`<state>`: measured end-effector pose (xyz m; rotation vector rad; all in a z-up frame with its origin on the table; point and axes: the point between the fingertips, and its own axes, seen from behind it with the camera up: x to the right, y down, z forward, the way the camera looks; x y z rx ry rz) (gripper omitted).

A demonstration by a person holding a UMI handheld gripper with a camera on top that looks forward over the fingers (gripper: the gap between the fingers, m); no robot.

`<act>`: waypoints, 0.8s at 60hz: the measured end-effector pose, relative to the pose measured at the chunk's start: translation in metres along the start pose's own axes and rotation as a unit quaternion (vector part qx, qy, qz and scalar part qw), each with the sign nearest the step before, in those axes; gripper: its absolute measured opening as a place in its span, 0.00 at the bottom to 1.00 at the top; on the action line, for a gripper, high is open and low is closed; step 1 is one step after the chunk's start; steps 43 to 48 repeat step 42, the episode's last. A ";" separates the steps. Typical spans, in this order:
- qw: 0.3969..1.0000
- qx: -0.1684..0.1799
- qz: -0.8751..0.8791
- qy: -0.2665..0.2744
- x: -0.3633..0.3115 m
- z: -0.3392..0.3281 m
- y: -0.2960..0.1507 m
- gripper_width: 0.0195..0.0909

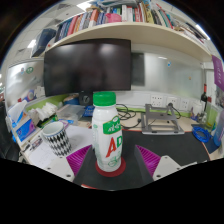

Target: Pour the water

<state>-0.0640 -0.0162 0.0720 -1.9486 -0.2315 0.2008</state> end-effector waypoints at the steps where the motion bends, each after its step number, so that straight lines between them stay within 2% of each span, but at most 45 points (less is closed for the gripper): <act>1: 1.000 -0.004 -0.001 0.001 0.000 -0.006 0.001 0.93; 11: 0.999 -0.046 -0.003 -0.008 0.002 -0.070 -0.008 0.92; 26: 0.999 -0.032 -0.004 -0.001 0.040 -0.138 -0.058 0.92; 40: 1.000 -0.012 -0.014 0.016 0.089 -0.183 -0.080 0.91; 48: 1.000 -0.010 -0.014 0.014 0.093 -0.187 -0.081 0.91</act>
